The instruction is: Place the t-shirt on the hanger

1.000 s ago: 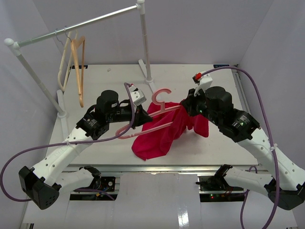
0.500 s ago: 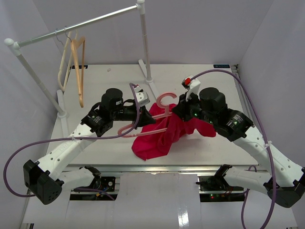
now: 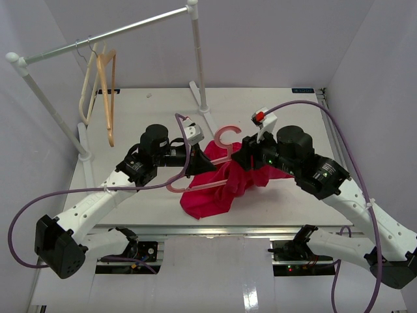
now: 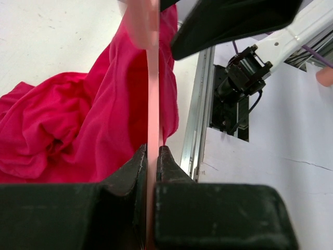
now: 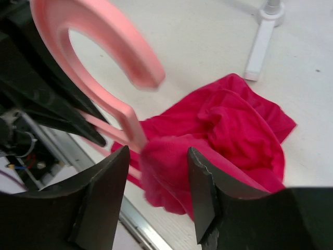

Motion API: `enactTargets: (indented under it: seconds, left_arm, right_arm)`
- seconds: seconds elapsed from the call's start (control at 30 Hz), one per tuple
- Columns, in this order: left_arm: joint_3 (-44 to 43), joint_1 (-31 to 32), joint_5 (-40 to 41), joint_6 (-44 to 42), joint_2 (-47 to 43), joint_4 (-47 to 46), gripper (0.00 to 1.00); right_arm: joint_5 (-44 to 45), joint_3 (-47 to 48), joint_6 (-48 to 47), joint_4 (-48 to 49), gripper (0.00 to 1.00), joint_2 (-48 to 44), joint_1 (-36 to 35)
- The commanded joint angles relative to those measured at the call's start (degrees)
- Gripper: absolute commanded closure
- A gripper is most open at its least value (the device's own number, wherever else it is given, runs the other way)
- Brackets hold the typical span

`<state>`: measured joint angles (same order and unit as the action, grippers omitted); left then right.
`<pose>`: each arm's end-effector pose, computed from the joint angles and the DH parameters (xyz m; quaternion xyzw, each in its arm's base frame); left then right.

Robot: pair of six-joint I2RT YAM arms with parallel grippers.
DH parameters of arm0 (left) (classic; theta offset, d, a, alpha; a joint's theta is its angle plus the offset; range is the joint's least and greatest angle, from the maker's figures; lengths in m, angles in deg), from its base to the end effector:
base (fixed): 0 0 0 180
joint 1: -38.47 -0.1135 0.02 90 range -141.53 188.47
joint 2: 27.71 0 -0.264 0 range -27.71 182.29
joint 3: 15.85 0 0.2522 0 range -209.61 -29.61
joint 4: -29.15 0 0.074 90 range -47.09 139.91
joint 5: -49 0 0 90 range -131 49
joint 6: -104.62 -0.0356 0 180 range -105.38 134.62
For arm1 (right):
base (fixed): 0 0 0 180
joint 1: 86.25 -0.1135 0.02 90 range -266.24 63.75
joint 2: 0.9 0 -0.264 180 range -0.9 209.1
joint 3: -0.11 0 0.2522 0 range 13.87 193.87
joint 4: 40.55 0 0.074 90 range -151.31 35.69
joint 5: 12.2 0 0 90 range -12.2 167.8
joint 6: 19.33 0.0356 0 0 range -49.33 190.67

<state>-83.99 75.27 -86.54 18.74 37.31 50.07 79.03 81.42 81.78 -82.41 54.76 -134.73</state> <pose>0.1886 -0.1728 0.3363 0.4284 0.6508 -0.4829 0.3997 0.1356 0.1520 0.4101 -0.2501 0.7596 0.2908 0.5252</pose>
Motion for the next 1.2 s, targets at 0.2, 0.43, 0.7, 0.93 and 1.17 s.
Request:
enactTargets:
  seconds: [0.2, 0.43, 0.7, 0.93, 1.17]
  left_arm:
    - [2.46, 0.29, -2.65, 5.01, -6.28, -5.44, 1.0]
    - [2.15, 0.29, -5.44, 3.0, -8.8, -0.91, 1.0]
    - [2.21, 0.29, -6.79, -0.49, -13.66, 4.3, 1.0]
    - [1.38, 0.29, -9.39, -0.35, -12.65, 3.99, 1.0]
    - [-0.41, 0.21, -8.2, -0.26, -12.38, 3.51, 1.0]
  right_arm:
    - [-3.58, 6.05, -11.45, -2.71, 0.08, -6.1, -1.44]
    - [-16.66, 9.89, -29.46, -11.52, 0.1, -4.81, -1.61]
    - [-22.04, 10.36, -37.78, -13.27, 0.09, -2.79, -1.65]
    - [-28.93, 11.43, -35.85, -15.02, 0.16, 6.42, -1.7]
    - [-31.75, 4.78, -32.34, -9.9, 0.25, 7.25, -1.66]
